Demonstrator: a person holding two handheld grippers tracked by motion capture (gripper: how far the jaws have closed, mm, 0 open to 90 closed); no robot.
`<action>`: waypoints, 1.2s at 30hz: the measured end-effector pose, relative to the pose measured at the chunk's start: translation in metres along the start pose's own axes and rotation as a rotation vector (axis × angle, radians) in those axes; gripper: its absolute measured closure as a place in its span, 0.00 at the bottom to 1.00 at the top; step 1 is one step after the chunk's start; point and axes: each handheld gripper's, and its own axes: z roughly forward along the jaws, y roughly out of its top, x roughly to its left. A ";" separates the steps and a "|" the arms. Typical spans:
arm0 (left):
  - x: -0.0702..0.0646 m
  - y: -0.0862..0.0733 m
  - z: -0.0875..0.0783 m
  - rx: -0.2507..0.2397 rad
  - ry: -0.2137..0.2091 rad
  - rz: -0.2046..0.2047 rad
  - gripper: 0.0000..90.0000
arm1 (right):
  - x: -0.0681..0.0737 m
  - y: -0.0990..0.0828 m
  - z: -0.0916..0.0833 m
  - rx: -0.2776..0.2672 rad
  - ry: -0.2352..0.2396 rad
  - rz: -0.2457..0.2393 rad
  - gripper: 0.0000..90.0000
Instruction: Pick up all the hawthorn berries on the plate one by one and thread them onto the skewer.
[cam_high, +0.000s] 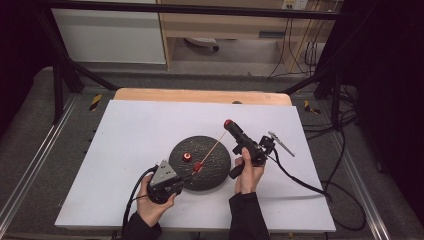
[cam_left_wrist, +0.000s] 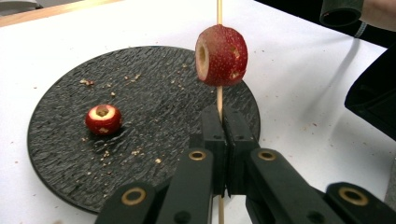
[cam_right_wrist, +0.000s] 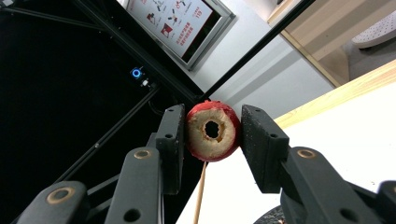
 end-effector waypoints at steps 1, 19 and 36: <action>0.000 0.000 0.000 0.001 -0.001 -0.001 0.98 | 0.000 0.000 0.000 0.001 0.000 0.000 0.69; 0.000 0.000 0.000 0.000 0.001 0.003 0.98 | 0.000 0.000 0.000 0.013 0.008 0.009 0.69; -0.011 0.013 0.010 -0.017 0.027 -0.038 0.98 | 0.001 -0.006 -0.002 0.006 0.017 -0.008 0.69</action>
